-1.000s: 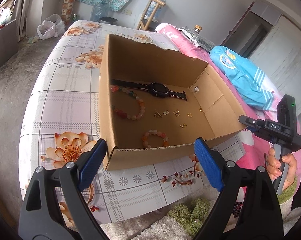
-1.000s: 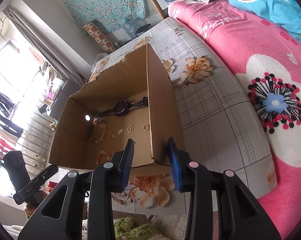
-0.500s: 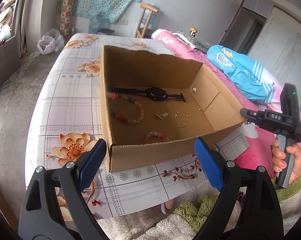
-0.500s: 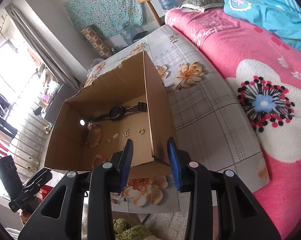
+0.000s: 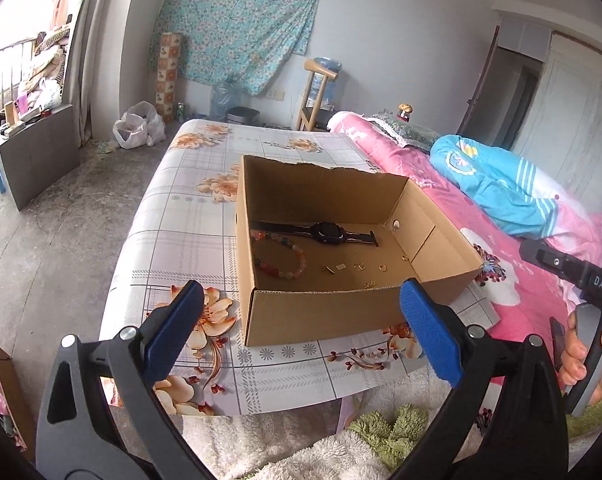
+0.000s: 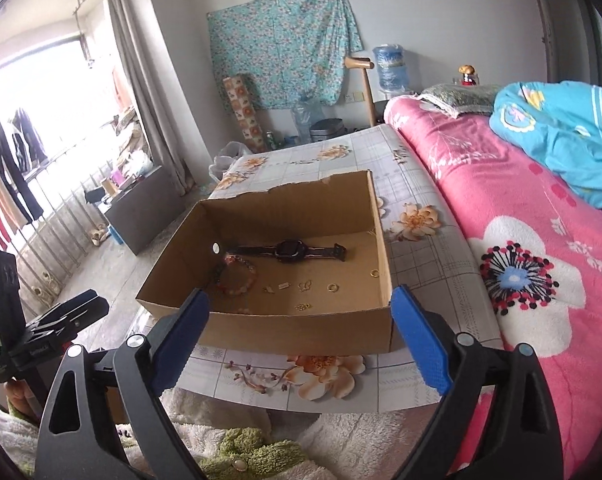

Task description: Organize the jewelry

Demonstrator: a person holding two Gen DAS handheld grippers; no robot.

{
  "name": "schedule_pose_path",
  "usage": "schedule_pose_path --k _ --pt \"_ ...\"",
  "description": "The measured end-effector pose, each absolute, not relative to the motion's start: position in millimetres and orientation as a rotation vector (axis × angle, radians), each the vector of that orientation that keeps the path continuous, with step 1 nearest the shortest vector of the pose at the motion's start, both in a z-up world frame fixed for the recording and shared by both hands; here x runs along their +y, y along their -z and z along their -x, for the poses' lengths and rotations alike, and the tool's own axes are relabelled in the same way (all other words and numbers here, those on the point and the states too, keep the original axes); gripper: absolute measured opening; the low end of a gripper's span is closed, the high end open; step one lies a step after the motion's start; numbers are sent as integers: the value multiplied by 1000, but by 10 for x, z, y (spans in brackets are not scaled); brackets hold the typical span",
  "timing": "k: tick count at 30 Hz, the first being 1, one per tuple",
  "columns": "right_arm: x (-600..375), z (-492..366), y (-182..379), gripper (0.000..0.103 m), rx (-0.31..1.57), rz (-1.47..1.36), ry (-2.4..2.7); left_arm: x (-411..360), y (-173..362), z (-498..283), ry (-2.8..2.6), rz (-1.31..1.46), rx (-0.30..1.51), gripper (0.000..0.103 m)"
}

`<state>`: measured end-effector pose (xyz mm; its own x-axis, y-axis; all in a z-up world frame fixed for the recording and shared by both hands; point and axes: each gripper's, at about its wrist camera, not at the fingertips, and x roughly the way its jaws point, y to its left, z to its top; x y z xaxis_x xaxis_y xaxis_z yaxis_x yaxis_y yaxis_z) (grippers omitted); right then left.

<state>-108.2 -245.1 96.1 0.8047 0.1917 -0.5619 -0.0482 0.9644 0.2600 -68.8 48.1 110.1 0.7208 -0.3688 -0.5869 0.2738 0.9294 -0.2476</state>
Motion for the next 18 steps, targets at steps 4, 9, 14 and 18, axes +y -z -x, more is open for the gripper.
schedule_pose_path --k 4,9,14,18 --pt "-2272 1104 -1025 96 582 -203 -112 385 -1182 740 343 112 648 95" --pt "-2081 1148 -1168 97 526 -121 -53 325 -1278 723 282 83 611 95" --pt "-1969 1206 -1320 97 465 -90 -19 294 -1354 675 255 78 603 95" --pt "-1950 1159 -1241 97 521 -143 -41 177 -1237 662 260 75 678 95"
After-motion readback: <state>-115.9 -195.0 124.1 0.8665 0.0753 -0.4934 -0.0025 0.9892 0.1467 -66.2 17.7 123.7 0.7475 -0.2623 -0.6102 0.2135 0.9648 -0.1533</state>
